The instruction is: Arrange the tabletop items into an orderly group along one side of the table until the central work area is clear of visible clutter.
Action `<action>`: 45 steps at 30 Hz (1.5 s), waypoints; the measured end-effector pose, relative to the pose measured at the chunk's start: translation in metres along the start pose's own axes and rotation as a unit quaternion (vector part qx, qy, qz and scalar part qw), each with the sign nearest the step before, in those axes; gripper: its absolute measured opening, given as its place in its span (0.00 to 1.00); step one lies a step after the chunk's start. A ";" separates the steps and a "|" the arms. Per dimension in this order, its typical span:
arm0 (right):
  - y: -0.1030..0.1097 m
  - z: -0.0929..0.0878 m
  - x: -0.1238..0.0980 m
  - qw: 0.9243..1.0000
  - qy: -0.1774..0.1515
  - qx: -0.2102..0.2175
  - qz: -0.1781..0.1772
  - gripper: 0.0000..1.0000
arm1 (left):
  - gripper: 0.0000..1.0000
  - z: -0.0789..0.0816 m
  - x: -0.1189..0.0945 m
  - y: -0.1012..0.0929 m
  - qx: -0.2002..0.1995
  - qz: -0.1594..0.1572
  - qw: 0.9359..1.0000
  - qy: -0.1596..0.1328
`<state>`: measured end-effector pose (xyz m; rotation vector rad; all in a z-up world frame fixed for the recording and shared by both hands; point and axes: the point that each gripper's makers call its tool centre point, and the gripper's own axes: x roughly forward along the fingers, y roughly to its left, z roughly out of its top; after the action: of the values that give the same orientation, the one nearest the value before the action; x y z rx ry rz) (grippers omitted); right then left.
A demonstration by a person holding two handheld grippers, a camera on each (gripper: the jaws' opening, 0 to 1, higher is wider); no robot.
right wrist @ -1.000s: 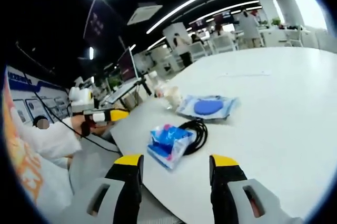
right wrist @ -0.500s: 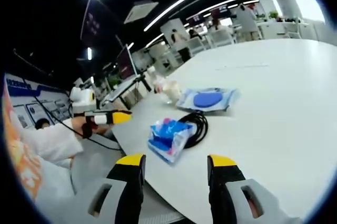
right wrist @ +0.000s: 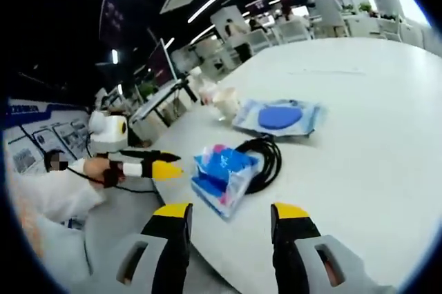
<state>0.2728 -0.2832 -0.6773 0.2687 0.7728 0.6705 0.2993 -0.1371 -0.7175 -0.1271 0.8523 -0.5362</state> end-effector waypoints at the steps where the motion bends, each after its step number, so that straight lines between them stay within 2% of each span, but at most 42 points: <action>1: 0.001 0.001 0.005 1.000 0.002 -0.003 -0.002 0.45 | 0.55 -0.003 0.002 -0.002 -0.003 -0.003 1.000 0.005; 4: 0.008 0.002 0.026 0.999 0.012 -0.035 -0.008 0.46 | 0.52 -0.015 0.010 -0.003 -0.012 0.001 1.000 0.021; 7: 0.008 -0.008 0.043 0.998 0.036 -0.055 -0.018 0.47 | 0.45 -0.020 0.013 -0.002 -0.019 0.008 0.999 0.026; 10: 0.007 -0.018 0.057 0.997 0.055 -0.051 -0.023 0.47 | 0.41 -0.025 0.017 -0.002 -0.022 0.009 0.999 0.032; 12: 0.008 -0.029 0.064 0.996 0.075 -0.050 -0.021 0.47 | 0.34 -0.027 0.019 0.000 -0.016 0.014 0.999 0.039; 15: 0.006 -0.038 0.071 0.993 0.096 -0.063 -0.023 0.43 | 0.24 -0.027 0.022 0.002 -0.016 0.016 0.999 0.040; 21: -0.003 -0.042 0.076 0.993 0.100 -0.057 -0.038 0.37 | 0.10 -0.032 0.025 0.005 -0.029 0.029 0.998 0.049; 24: -0.009 -0.042 0.073 0.994 0.094 -0.043 -0.046 0.27 | 0.00 -0.032 0.024 0.006 -0.051 0.032 0.997 0.041; 26: -0.012 -0.040 0.070 0.995 0.083 -0.025 -0.047 0.12 | 0.00 -0.031 0.022 0.002 -0.053 0.029 0.998 0.036; 27: -0.015 -0.040 0.069 0.995 0.080 -0.016 -0.049 0.09 | 0.00 -0.031 0.021 0.000 -0.047 0.028 0.998 0.038; 30: -0.017 -0.040 0.064 0.997 0.068 0.018 -0.043 0.07 | 0.00 -0.028 0.019 -0.004 -0.048 0.019 0.998 0.029; 33: -0.017 -0.039 0.061 0.997 0.059 0.034 -0.039 0.03 | 0.00 -0.022 0.014 -0.012 -0.049 0.008 0.999 0.018; 38: -0.011 -0.029 0.050 0.998 0.032 0.054 -0.027 0.01 | 0.00 -0.008 0.007 -0.017 -0.040 0.005 0.999 -0.001; 42: -0.012 -0.017 0.039 0.993 -0.002 0.113 -0.017 0.00 | 0.00 0.004 0.000 -0.027 -0.039 -0.006 0.999 -0.019; 45: -0.015 -0.011 0.029 0.994 -0.009 0.109 -0.014 0.00 | 0.00 0.013 -0.001 -0.036 -0.040 -0.017 0.999 -0.029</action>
<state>0.2870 -0.2759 -0.7075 0.4605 0.8319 0.5567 0.2937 -0.1687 -0.6971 -0.2295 0.8155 -0.5277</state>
